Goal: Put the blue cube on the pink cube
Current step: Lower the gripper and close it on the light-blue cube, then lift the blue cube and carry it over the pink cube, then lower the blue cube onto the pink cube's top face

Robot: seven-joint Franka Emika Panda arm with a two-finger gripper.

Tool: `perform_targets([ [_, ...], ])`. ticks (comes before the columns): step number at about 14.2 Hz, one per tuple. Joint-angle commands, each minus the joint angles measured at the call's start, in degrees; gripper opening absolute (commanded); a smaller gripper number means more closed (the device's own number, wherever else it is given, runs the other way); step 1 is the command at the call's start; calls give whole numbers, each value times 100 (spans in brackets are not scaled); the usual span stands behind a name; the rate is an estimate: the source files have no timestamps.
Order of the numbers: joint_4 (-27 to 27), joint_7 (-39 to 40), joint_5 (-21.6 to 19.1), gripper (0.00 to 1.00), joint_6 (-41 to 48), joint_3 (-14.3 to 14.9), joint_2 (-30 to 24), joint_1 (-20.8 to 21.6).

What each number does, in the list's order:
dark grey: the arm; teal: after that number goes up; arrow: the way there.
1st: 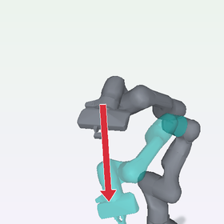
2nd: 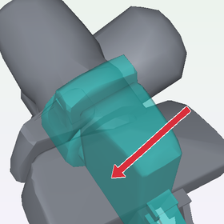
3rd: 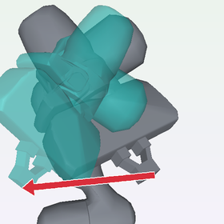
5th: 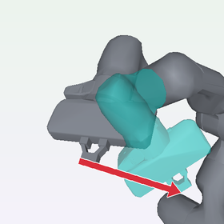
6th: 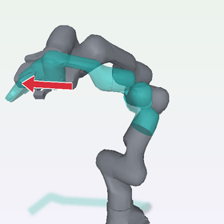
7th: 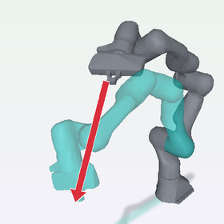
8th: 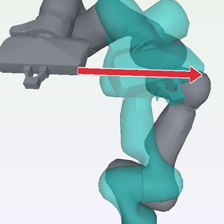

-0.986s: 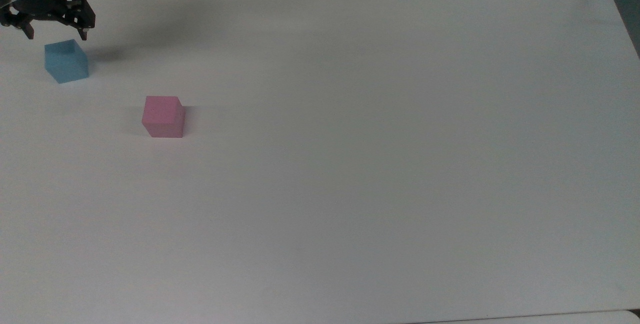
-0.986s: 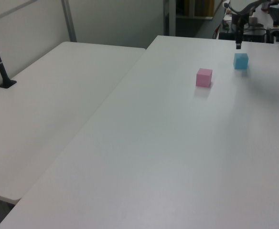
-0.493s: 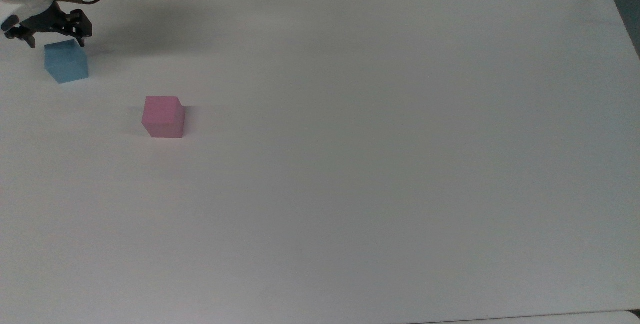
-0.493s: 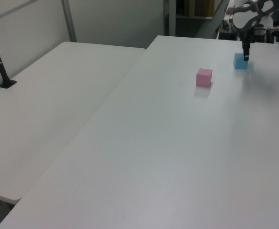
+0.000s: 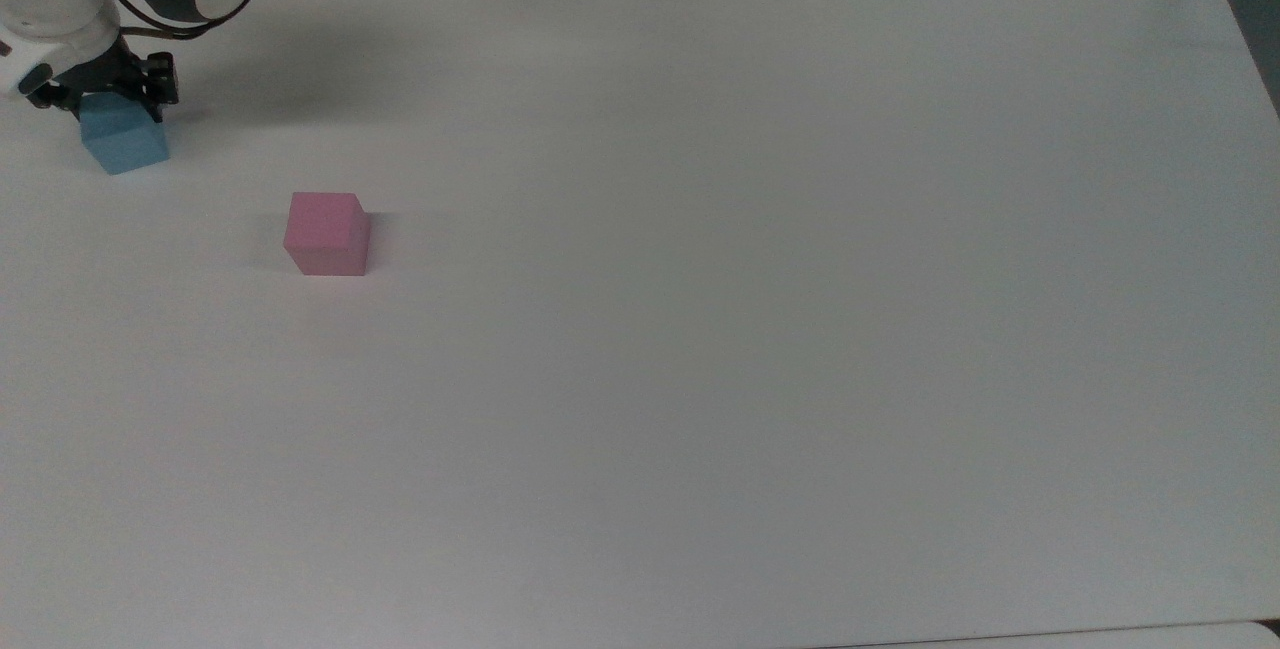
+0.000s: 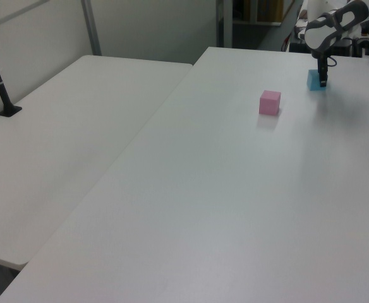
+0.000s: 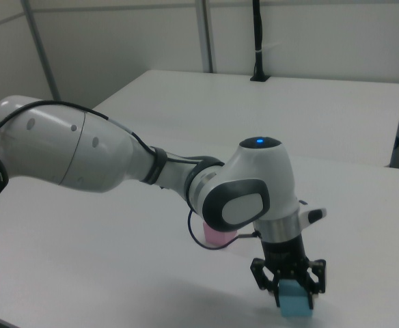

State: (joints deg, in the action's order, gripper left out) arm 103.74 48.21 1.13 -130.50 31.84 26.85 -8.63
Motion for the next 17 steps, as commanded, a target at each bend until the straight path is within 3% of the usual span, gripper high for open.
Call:
perform_targets([
  [1,-108,13,-489,26,356,33,-425,98],
  [3,-484,-39,-797,26,1077,33,-602,238],
  [5,-827,-589,-1052,26,1464,7,-611,474],
  [12,-996,-2174,-1044,27,1888,-555,-690,1108],
  [17,-969,-2281,-965,28,1897,-749,-664,1179],
])
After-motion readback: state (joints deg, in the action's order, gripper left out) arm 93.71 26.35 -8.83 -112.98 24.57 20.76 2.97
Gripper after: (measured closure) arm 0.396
